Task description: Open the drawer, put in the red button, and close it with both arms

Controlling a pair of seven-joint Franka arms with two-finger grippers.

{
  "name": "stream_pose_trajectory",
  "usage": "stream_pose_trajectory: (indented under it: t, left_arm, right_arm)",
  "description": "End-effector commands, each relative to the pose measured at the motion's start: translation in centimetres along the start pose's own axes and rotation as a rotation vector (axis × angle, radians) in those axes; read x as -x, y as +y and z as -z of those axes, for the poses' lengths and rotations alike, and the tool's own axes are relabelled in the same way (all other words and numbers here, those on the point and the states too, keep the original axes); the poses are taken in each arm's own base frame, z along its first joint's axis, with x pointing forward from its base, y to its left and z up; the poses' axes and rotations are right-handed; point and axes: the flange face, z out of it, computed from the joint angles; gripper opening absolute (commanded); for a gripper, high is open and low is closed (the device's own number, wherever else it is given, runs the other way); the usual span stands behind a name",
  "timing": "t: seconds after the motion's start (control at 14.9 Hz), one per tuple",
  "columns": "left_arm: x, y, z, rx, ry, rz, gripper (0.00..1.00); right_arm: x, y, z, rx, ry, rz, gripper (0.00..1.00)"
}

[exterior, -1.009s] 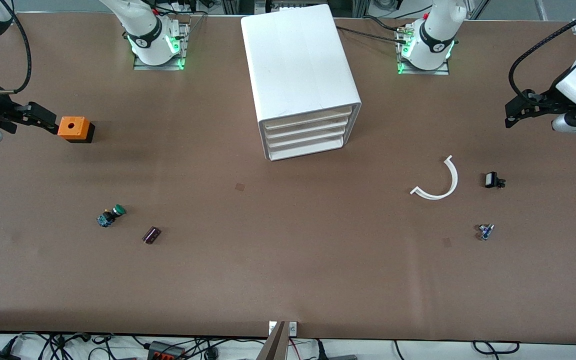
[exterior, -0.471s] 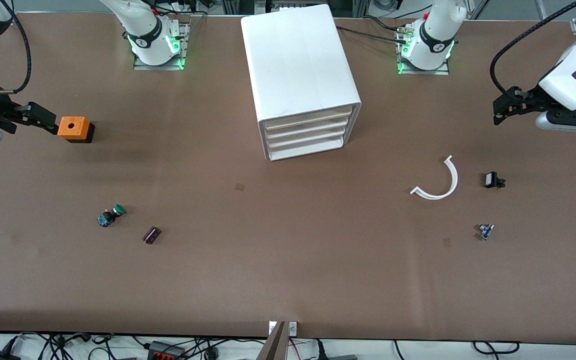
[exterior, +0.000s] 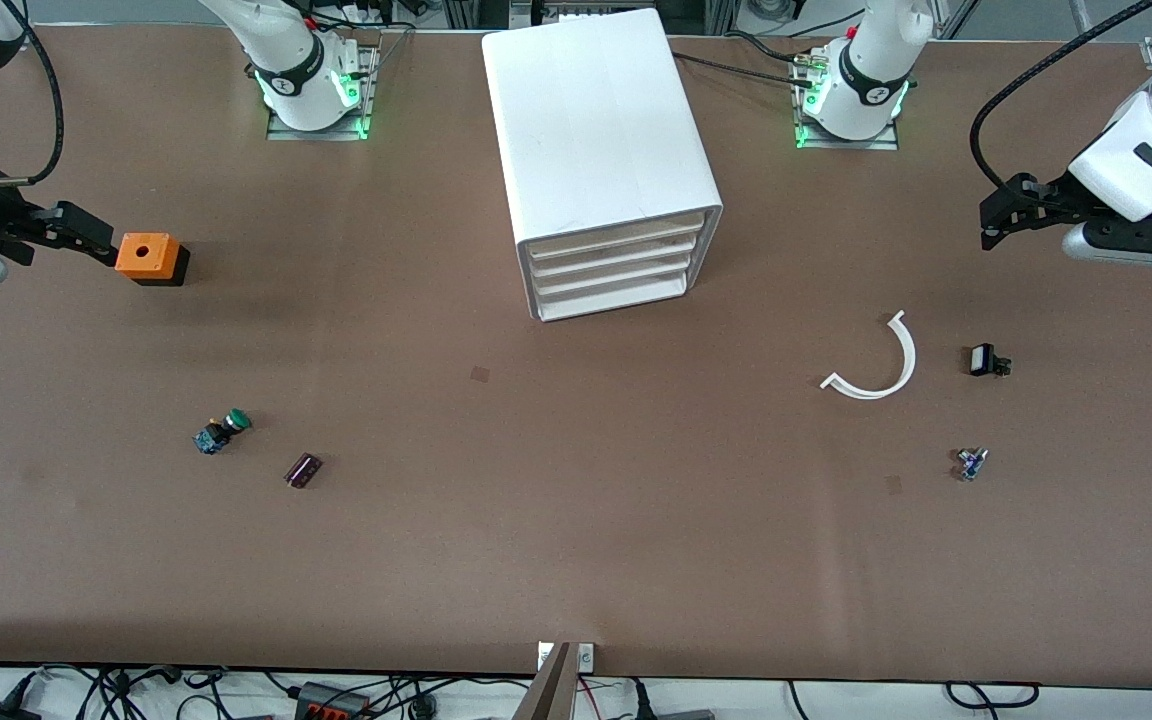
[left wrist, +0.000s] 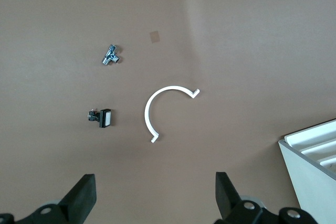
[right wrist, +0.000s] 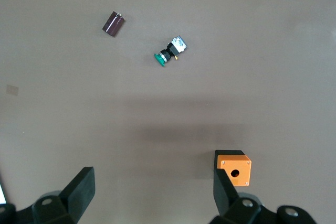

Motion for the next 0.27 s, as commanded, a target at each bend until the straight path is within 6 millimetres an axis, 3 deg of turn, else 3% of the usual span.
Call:
stream_pose_trajectory:
  t: [0.0, 0.2]
  left_arm:
    - [-0.06, 0.17, 0.29, 0.016, -0.007, -0.001, 1.0]
    - [-0.03, 0.25, 0.27, 0.016, -0.01, -0.002, 1.0]
  right_arm:
    - [0.85, -0.07, 0.7, 0.005, 0.003, 0.02, 1.0]
    - [1.43, -0.1, 0.73, 0.005, 0.007, 0.02, 1.0]
